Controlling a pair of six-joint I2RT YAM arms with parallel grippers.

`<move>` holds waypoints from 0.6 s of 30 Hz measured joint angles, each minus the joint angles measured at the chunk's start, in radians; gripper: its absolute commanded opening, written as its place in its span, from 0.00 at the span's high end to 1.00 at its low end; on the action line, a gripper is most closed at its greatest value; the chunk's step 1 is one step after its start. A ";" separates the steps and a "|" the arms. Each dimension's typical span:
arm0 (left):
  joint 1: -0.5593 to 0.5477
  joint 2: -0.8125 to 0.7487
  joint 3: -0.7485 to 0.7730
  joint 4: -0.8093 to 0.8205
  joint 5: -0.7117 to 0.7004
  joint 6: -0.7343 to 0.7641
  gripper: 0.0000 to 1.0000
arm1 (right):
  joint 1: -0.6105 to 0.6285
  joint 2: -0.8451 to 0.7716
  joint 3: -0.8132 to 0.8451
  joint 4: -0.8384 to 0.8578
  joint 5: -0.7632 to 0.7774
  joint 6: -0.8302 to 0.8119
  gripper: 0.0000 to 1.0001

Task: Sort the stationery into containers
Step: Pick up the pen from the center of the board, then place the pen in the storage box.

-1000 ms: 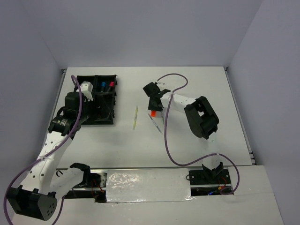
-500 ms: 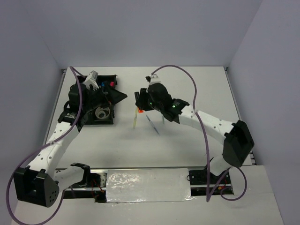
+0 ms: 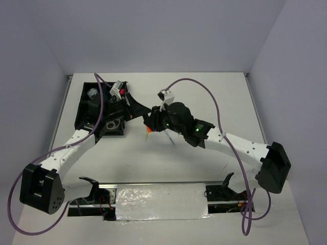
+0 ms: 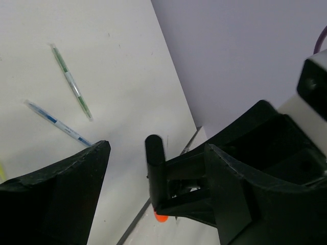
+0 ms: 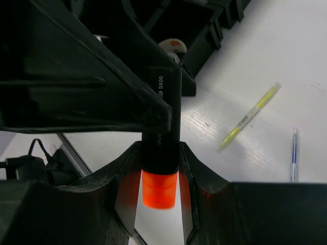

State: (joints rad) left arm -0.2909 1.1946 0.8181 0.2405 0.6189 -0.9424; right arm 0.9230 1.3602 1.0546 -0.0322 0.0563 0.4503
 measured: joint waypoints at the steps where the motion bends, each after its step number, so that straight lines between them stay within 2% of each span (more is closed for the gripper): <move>1: -0.005 0.001 0.000 0.000 0.001 -0.001 0.18 | 0.000 -0.007 0.000 0.009 0.001 -0.001 0.74; 4: -0.014 0.002 0.000 0.006 0.004 -0.003 0.52 | 0.000 -0.009 0.005 0.030 0.005 -0.003 0.73; 5: -0.016 0.003 0.000 0.010 0.005 -0.006 0.73 | 0.000 -0.008 0.005 0.031 0.007 -0.003 0.72; 7: -0.021 0.014 0.003 0.017 0.009 -0.002 0.95 | 0.000 -0.002 0.006 0.031 0.015 -0.010 0.60; 8: -0.023 0.021 0.008 0.007 0.003 0.005 1.00 | 0.000 0.003 0.006 0.030 0.018 -0.013 0.38; 11: -0.024 0.069 0.085 -0.111 -0.046 0.077 1.00 | 0.000 0.022 0.008 0.026 0.035 -0.016 0.12; 12: -0.027 0.094 0.140 -0.192 -0.093 0.113 1.00 | 0.000 0.023 0.008 0.014 0.056 -0.017 0.08; 13: -0.029 0.118 0.197 -0.252 -0.151 0.151 1.00 | 0.001 0.022 0.008 0.003 0.077 -0.019 0.06; 14: -0.030 0.166 0.309 -0.382 -0.278 0.199 1.00 | -0.001 0.017 0.007 -0.006 0.106 -0.016 0.04; 18: 0.043 0.328 0.613 -0.588 -0.570 0.291 1.00 | -0.038 -0.077 -0.074 -0.031 0.174 0.002 0.01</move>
State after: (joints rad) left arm -0.2481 1.5223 1.4311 -0.3477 0.0494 -0.6518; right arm 0.8848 1.2831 0.9810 -0.0628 0.2298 0.4522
